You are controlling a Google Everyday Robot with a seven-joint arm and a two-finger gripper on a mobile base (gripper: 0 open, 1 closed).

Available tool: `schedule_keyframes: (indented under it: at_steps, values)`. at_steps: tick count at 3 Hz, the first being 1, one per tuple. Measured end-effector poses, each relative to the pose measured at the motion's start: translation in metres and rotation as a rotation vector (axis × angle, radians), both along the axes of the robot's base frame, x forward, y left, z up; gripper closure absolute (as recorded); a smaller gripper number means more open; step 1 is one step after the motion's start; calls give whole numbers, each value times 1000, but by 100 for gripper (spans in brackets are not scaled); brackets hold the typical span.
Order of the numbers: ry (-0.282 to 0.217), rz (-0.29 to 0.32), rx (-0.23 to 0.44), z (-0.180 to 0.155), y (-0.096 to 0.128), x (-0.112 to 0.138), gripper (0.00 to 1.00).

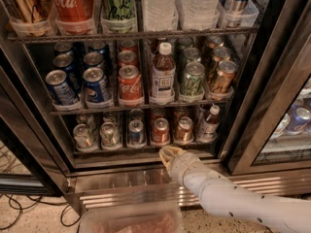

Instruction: Pick coke can from bottom shelf of fridge

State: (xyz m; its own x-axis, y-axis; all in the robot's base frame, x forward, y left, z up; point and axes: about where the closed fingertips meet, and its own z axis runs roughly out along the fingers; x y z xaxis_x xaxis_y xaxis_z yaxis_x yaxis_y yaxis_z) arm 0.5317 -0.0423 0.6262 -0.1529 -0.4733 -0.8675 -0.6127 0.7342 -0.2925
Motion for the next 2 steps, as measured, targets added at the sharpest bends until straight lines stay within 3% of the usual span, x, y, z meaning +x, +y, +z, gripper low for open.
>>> schedule_keyframes:
  at_steps: [1,2]
  values:
    - [-28,-5,-2,3,1,10,36]
    - [-61,-4,2,8,2,18,6]
